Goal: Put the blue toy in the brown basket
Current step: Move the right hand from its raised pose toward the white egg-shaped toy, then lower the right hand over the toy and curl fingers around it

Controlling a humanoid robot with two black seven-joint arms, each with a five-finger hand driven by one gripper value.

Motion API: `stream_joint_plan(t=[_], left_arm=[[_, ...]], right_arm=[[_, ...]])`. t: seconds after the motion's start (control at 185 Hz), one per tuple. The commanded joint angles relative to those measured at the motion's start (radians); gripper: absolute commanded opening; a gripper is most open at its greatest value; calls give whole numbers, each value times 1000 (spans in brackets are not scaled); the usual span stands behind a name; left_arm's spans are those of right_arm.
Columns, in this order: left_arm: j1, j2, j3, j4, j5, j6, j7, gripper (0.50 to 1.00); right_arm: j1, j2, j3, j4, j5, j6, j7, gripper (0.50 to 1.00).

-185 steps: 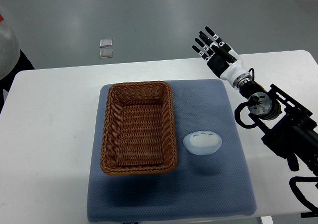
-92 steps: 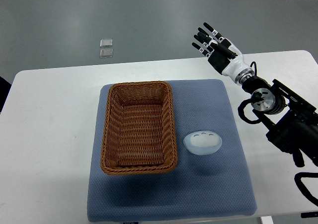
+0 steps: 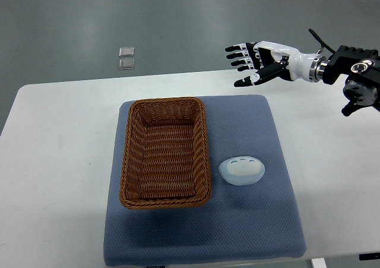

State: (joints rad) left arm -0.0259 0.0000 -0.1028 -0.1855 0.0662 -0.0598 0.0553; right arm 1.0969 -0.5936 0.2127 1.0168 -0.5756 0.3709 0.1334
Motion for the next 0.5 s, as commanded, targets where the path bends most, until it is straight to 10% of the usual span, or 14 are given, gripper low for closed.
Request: stream_joint_plan(t=[0.0,0.265,0.492], left_arm=[[-3,0,0,0,-2,0,1,1000],[-5,0,2,0,-2,0,1,1000],[-5,0,0,8,-2,0,1,1000]], right_arm=[[100,-89,-147,94,-81,52,-5,909],[210,-233,-302,384,-90,99,-43,909],[144,-213,-305,422,-89,10,-37,909]])
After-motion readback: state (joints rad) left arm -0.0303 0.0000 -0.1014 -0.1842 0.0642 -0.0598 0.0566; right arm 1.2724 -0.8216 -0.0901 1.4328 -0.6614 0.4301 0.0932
